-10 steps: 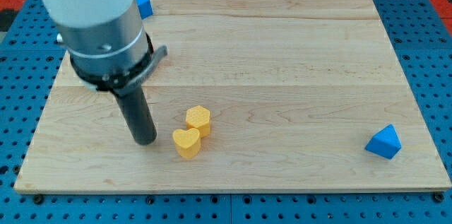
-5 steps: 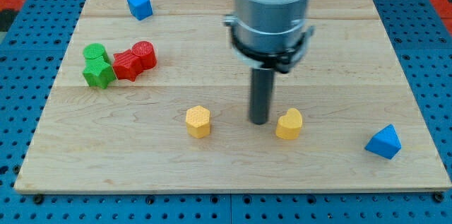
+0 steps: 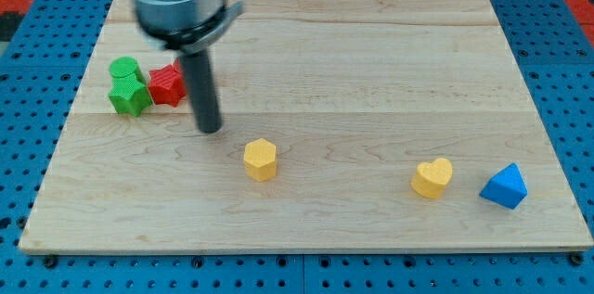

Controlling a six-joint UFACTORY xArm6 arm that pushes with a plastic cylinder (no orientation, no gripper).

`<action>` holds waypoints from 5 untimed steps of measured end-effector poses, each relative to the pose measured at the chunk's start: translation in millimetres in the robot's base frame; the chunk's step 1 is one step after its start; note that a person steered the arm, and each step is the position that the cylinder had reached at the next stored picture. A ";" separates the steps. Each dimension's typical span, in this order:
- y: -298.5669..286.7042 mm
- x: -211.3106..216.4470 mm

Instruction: Slide the yellow blocks towards the blue triangle

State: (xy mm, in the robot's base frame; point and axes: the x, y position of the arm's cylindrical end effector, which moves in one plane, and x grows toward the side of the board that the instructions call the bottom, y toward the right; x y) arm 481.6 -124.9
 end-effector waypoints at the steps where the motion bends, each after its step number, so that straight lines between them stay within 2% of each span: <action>1: 32.4 37.4; 3: 207.5 41.9; 5: 224.1 0.1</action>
